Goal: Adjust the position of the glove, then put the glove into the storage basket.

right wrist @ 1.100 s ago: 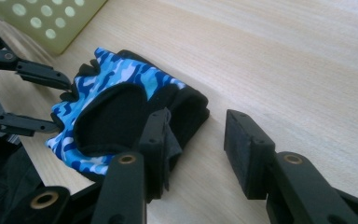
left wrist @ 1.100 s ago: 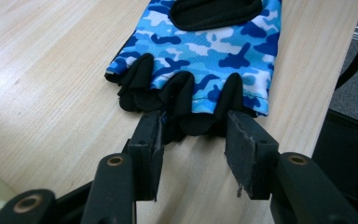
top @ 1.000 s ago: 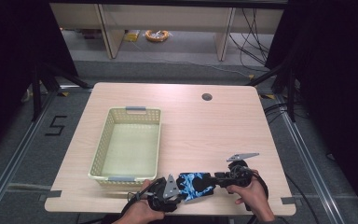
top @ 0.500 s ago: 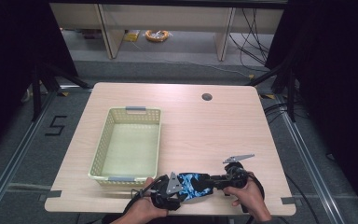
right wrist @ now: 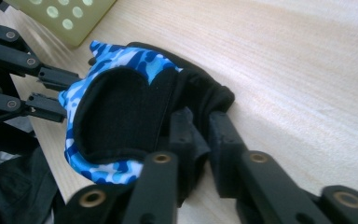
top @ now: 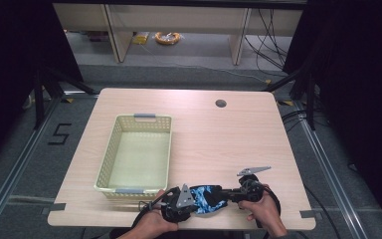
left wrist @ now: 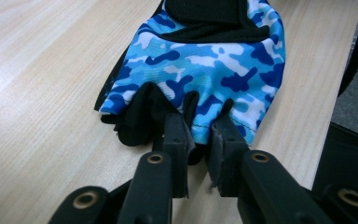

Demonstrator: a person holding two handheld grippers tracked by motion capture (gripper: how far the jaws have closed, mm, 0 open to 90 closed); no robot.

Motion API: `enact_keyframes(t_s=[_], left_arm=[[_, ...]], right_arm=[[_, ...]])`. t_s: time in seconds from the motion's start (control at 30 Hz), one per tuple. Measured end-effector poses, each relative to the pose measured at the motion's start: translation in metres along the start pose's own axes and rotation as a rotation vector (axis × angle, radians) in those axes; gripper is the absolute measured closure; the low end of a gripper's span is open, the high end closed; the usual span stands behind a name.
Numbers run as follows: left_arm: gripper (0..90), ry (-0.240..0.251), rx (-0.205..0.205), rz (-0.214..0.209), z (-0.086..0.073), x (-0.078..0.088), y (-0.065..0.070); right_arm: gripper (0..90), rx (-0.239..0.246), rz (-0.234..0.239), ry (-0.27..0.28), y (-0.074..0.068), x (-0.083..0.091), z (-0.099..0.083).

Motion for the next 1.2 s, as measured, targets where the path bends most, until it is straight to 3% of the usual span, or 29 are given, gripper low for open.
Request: enact_keyframes(t_s=[0.03, 0.07, 0.1, 0.27, 0.3, 0.33, 0.37, 0.43, 0.47, 0.5, 0.57, 0.6, 0.77, 0.83, 0.9, 0.93, 0.97, 1.0, 1.03, 1.07, 1.1, 1.13, 1.2], left_arm=[[79.5, 0.002, -0.003, 0.002, 0.001, 0.000, 0.000], [79.9, 0.006, 0.015, -0.008, 0.000, -0.001, 0.001], [79.9, 0.003, 0.003, 0.006, 0.000, 0.000, -0.002], [80.8, 0.019, 0.019, 0.003, 0.001, 0.000, -0.003], [81.1, 0.017, 0.005, 0.004, 0.001, 0.001, -0.003], [81.1, 0.032, 0.020, 0.005, 0.002, 0.000, -0.002], [81.2, 0.028, 0.008, 0.010, 0.002, 0.001, -0.002], [81.3, 0.006, -0.023, 0.018, 0.001, 0.002, -0.002], [81.4, 0.023, 0.000, 0.004, 0.002, 0.000, 0.002], [81.5, 0.019, -0.017, 0.006, 0.003, 0.001, 0.002], [81.5, 0.016, -0.028, 0.005, 0.004, 0.002, 0.002], [81.5, 0.020, -0.011, 0.003, 0.003, 0.003, 0.003], [81.7, 0.037, -0.018, 0.000, 0.009, 0.008, 0.005], [81.7, 0.066, -0.004, -0.004, 0.012, 0.009, 0.006], [81.7, 0.052, -0.017, -0.007, 0.011, 0.010, 0.007], [81.7, 0.047, -0.018, 0.000, 0.010, 0.010, 0.006], [81.7, 0.051, -0.019, -0.005, 0.011, 0.010, 0.008], [81.7, 0.037, -0.045, -0.006, 0.011, 0.012, 0.008], [81.7, 0.053, -0.022, 0.006, 0.012, 0.012, 0.008], [81.7, 0.057, -0.026, -0.002, 0.013, 0.013, 0.010], [81.7, 0.065, -0.026, -0.002, 0.014, 0.014, 0.010], [81.7, 0.054, -0.043, 0.012, 0.014, 0.017, 0.009], [81.7, 0.073, -0.043, 0.002, 0.018, 0.022, 0.010]], right_arm=[[85.6, 0.004, -0.021, 0.008, 0.001, 0.001, 0.000], [86.1, 0.011, -0.012, 0.010, 0.000, 0.001, 0.000], [86.1, 0.011, -0.012, 0.010, 0.000, 0.001, 0.000], [86.4, 0.025, -0.010, 0.023, 0.000, 0.003, 0.000], [86.5, 0.029, -0.019, 0.028, 0.000, 0.004, 0.000], [86.5, 0.030, -0.021, 0.029, 0.000, 0.005, 0.000], [86.5, 0.006, -0.020, 0.016, -0.003, 0.007, -0.001], [86.5, 0.030, -0.022, 0.041, -0.001, 0.007, 0.000], [86.5, 0.034, -0.032, 0.037, -0.001, 0.008, 0.000], [86.6, 0.018, -0.011, 0.028, -0.005, 0.009, -0.001], [86.6, 0.044, -0.039, 0.039, -0.001, 0.010, -0.001], [86.6, 0.044, -0.027, 0.043, -0.002, 0.010, -0.001], [86.6, 0.035, -0.031, 0.051, -0.005, 0.016, 0.001], [86.7, 0.053, -0.030, 0.066, -0.004, 0.017, 0.003], [86.7, 0.044, -0.014, 0.078, -0.007, 0.019, 0.005], [86.7, 0.060, -0.029, 0.077, -0.005, 0.021, 0.005], [86.7, 0.047, -0.027, 0.074, -0.006, 0.023, 0.005], [86.8, 0.055, -0.025, 0.084, -0.006, 0.024, 0.006], [86.8, 0.057, -0.017, 0.094, -0.008, 0.024, 0.007], [86.8, 0.026, -0.030, 0.072, -0.010, 0.027, 0.006], [86.8, 0.050, -0.033, 0.094, -0.009, 0.029, 0.008], [86.8, 0.048, -0.018, 0.100, -0.012, 0.031, 0.009], [86.9, 0.053, -0.025, 0.119, -0.015, 0.037, 0.012]])
Point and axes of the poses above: each handheld gripper's, and its own axes: x roughly backward along the jaws, z roughly out of its top, y roughly to its right, the point moved 10 cm from there along -x, roughly forward along the jaws, and after that the axes turned 15 degrees about -z, right-handed, at the moved point
